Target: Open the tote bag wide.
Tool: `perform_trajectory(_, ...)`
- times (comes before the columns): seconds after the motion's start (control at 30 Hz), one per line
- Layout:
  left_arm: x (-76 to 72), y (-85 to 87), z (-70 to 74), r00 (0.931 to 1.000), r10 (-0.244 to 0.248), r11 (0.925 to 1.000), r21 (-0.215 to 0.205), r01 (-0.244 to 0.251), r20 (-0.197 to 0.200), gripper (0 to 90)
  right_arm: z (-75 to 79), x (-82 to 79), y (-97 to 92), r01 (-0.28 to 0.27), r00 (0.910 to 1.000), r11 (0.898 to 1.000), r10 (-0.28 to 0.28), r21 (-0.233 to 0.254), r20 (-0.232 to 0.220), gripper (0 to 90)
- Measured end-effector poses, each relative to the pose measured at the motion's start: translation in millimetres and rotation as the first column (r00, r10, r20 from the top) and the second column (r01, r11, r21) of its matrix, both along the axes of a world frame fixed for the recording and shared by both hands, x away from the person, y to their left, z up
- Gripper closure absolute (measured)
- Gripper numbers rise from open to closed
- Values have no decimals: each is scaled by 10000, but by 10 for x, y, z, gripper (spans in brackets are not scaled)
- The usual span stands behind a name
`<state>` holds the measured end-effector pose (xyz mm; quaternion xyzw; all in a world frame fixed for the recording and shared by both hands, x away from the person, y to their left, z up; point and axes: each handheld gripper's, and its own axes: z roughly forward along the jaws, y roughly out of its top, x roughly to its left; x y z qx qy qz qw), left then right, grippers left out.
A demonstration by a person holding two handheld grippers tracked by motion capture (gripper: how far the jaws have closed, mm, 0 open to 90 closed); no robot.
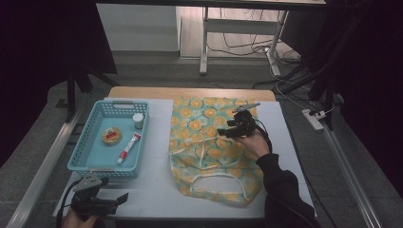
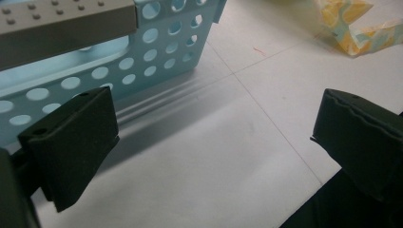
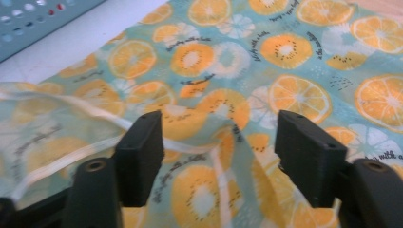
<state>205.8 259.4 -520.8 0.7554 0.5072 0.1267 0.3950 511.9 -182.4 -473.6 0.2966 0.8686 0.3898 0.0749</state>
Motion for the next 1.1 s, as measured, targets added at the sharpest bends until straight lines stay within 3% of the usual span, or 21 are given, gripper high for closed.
perform_trajectory(0.23,1,-1,1,10000,3,10000,19,-3,-14,15,65,-262,-35,-361,9993,9993,362,-47,133,163)
perform_trajectory(0.37,0,-2,1,10000,10,10000,36,-10,-15,14,55,-405,-41,-391,9991,9987,395,-323,125,98)
perform_trajectory(0.57,0,-4,2,10000,19,10000,49,-19,-20,15,-9,-590,-41,-644,9979,9973,641,-348,-92,15)
perform_trajectory(0.9,-2,-7,3,10000,5,10000,64,-5,-1,15,-214,-843,17,-1250,9919,9878,1222,-934,-345,0)
perform_trajectory(1.1,-4,-10,3,10000,14,10000,79,-14,19,15,-316,-945,80,-1750,9845,9766,1720,-1253,-339,0)
